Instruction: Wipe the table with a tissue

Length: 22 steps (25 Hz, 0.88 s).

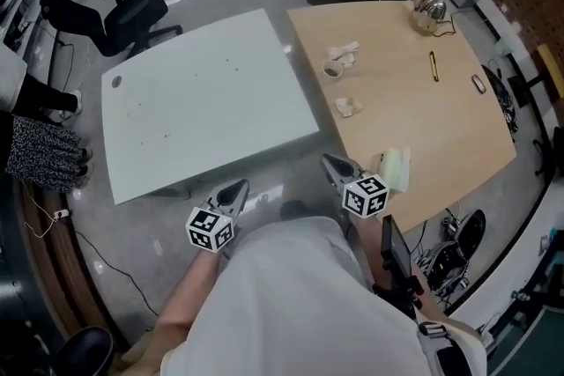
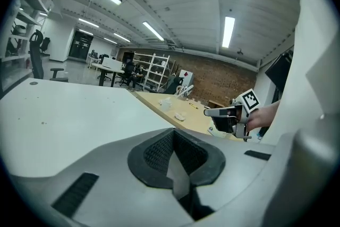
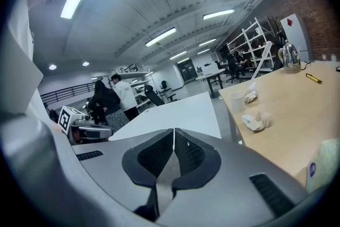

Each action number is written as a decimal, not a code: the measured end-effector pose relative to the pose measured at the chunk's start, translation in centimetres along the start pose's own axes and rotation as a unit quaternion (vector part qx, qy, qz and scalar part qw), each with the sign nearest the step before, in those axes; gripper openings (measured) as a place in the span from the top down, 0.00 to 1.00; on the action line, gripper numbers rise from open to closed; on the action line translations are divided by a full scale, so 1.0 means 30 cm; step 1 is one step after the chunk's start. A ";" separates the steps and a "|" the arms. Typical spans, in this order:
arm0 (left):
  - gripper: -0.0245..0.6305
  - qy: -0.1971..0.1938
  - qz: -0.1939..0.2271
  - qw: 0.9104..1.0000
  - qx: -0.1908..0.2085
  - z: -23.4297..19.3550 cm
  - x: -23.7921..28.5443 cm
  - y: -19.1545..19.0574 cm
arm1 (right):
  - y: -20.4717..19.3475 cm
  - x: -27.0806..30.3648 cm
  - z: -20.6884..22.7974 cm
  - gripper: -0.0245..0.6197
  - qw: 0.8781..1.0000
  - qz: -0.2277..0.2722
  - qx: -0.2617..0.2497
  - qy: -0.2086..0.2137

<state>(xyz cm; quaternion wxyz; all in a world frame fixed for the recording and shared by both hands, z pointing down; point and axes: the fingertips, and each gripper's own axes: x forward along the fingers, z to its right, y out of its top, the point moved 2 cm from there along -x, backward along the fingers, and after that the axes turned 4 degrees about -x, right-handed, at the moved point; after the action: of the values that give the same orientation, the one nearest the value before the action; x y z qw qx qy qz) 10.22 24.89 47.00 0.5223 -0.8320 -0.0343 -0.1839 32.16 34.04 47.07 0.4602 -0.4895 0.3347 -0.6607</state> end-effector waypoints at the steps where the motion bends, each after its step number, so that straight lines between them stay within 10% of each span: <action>1: 0.95 -0.001 0.000 1.000 0.001 -0.014 0.021 0.018 | 0.020 0.018 0.022 0.93 1.000 0.005 0.000 -0.002; 12: 0.95 -0.085 -0.039 0.995 -0.017 0.012 0.279 0.121 | 0.054 -0.087 0.262 0.93 0.993 -0.045 0.018 -0.106; 22: 0.95 -0.044 -0.043 0.998 0.011 -0.124 0.440 0.189 | 0.163 0.175 0.453 0.93 0.998 -0.006 -0.004 -0.066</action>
<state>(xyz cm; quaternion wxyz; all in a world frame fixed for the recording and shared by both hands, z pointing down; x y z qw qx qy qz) 22.92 17.27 48.10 0.5209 -0.8313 -0.0953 -0.1688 46.02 27.52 48.50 0.4755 -0.5355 0.3031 -0.6287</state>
